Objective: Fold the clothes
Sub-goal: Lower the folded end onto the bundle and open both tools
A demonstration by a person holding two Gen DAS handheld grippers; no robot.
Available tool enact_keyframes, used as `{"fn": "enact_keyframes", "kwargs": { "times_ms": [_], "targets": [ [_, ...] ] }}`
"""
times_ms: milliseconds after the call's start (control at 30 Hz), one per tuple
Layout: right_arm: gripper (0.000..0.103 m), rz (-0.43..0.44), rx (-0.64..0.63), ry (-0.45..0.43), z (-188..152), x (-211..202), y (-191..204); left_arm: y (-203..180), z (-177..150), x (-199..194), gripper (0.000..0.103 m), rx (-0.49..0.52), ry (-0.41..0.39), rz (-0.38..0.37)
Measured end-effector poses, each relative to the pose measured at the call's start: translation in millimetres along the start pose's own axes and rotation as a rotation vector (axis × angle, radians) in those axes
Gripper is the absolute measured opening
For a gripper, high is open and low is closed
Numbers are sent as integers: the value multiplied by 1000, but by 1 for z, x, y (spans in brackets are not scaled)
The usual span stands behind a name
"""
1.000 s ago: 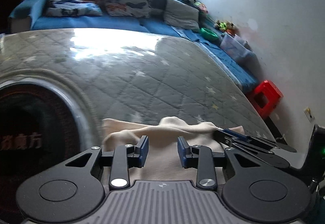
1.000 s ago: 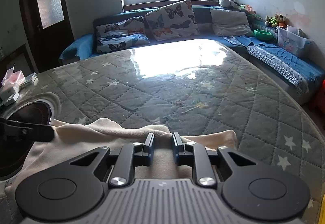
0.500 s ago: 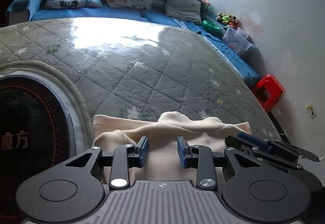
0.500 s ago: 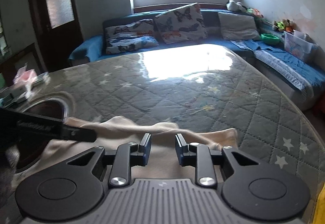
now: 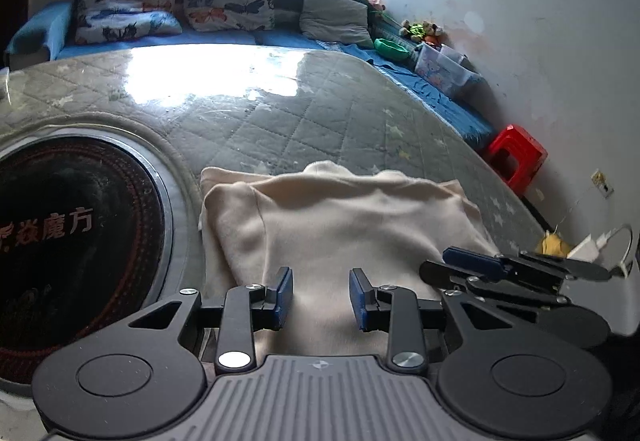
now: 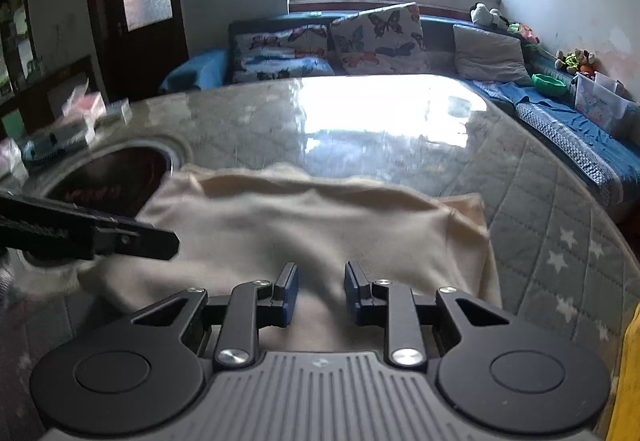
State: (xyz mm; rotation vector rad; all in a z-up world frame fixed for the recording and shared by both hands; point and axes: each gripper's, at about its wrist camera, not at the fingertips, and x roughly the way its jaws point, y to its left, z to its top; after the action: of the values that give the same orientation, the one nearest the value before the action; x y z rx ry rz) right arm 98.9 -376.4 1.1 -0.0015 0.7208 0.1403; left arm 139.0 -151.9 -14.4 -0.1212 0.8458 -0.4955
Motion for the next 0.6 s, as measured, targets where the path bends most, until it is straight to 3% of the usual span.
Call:
{"fn": "enact_keyframes", "kwargs": {
  "times_ms": [200,400,600],
  "targets": [
    [25,-14,4,-42,-4,-27,-3,-5,-7,-11,33,54,-34,-2],
    [25,-74,31,-4,-21,-35,-19,-3,-17,-7,33,82,-31,11],
    [26,-66,13,-14,-17,-42,-21,-1,-19,-16,33,90,-56,15]
  ]
}}
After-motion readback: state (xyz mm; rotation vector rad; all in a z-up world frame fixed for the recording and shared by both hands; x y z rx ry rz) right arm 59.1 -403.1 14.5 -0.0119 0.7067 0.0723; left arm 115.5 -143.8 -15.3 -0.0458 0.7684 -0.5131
